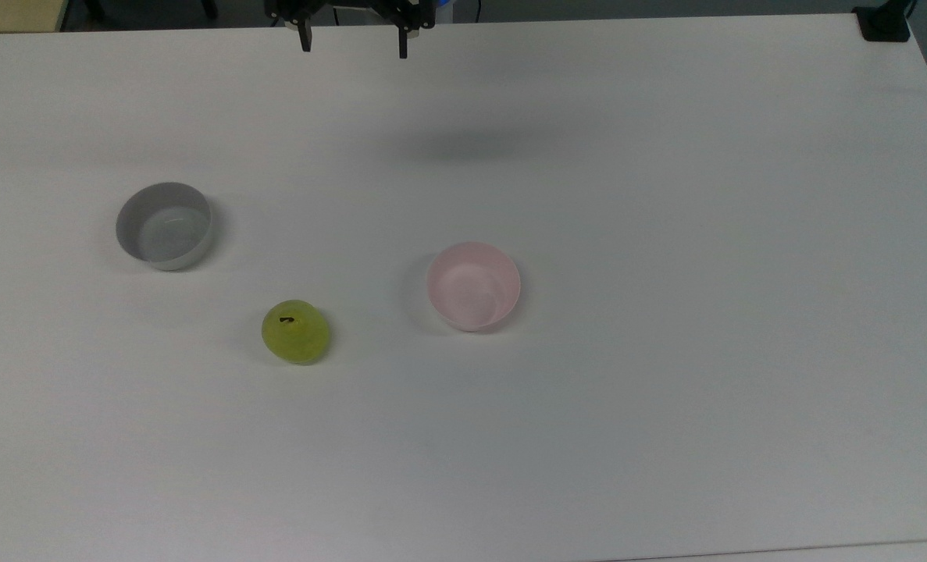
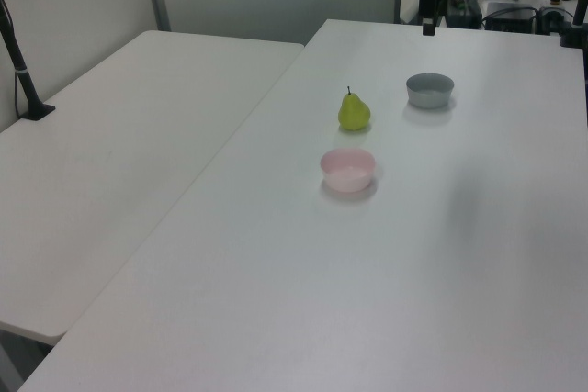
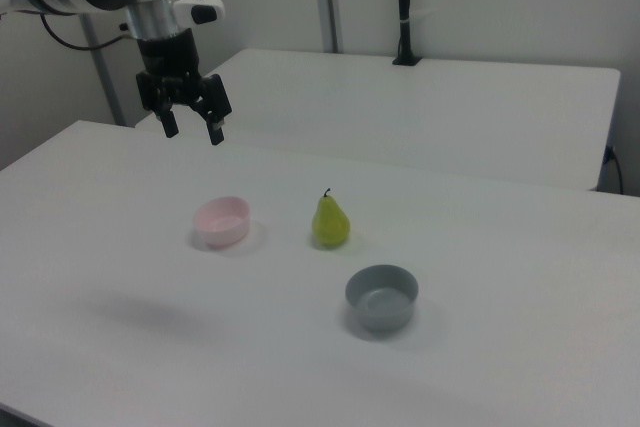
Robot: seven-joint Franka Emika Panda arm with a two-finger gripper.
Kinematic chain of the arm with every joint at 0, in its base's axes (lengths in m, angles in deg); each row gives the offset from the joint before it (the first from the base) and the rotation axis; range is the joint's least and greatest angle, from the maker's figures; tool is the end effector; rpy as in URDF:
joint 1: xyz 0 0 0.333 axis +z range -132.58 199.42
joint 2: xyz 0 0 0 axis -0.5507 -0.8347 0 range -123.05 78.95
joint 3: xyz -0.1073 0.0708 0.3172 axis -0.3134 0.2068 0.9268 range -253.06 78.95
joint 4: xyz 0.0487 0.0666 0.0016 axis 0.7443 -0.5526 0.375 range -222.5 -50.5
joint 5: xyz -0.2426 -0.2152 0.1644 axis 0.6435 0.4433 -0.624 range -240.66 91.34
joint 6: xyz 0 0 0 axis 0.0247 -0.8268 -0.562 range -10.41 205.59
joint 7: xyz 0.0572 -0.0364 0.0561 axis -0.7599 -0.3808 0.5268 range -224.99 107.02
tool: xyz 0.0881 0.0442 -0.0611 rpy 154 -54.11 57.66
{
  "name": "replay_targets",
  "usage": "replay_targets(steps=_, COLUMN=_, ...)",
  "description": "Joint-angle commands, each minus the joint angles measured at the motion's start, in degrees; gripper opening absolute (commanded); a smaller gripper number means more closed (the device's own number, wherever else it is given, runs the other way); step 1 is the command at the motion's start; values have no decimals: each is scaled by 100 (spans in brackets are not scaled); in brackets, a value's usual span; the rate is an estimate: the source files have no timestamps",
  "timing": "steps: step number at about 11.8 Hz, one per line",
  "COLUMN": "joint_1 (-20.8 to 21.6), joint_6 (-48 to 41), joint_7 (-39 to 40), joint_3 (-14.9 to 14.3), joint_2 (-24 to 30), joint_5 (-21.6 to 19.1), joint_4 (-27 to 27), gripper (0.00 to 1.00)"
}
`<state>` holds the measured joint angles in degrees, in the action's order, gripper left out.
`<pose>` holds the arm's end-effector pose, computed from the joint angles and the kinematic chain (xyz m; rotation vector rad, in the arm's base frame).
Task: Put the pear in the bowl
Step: 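Move the gripper down over the yellow-green pear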
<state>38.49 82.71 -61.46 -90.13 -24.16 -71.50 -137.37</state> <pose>0.5390 0.0132 0.6189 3.0838 -0.0090 -0.0197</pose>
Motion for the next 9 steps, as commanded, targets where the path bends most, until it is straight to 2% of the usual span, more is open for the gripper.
replay_targets(steps=1, joint_1=-111, joint_6=-27, joint_7=238, joint_3=-35, joint_2=-175, joint_5=-114, joint_4=287, gripper=100)
replay_targets(steps=2, joint_1=-225, joint_6=-18, joint_7=317, joint_3=-36, joint_2=-341, joint_5=-123, joint_4=402, gripper=100)
replay_targets(steps=5, joint_1=-375, joint_6=86, joint_7=370, joint_3=-35, joint_2=-1017, joint_5=-88, joint_4=1183, gripper=100)
replay_targets(steps=7, joint_1=-489, joint_6=507, joint_7=335, joint_3=-36, joint_2=-1238, joint_5=-97, joint_4=1334, gripper=100)
replay_targets(steps=9, joint_1=-560, joint_6=1305, joint_7=292, joint_3=-36, joint_2=-1493, joint_5=-88, joint_4=1378, gripper=100)
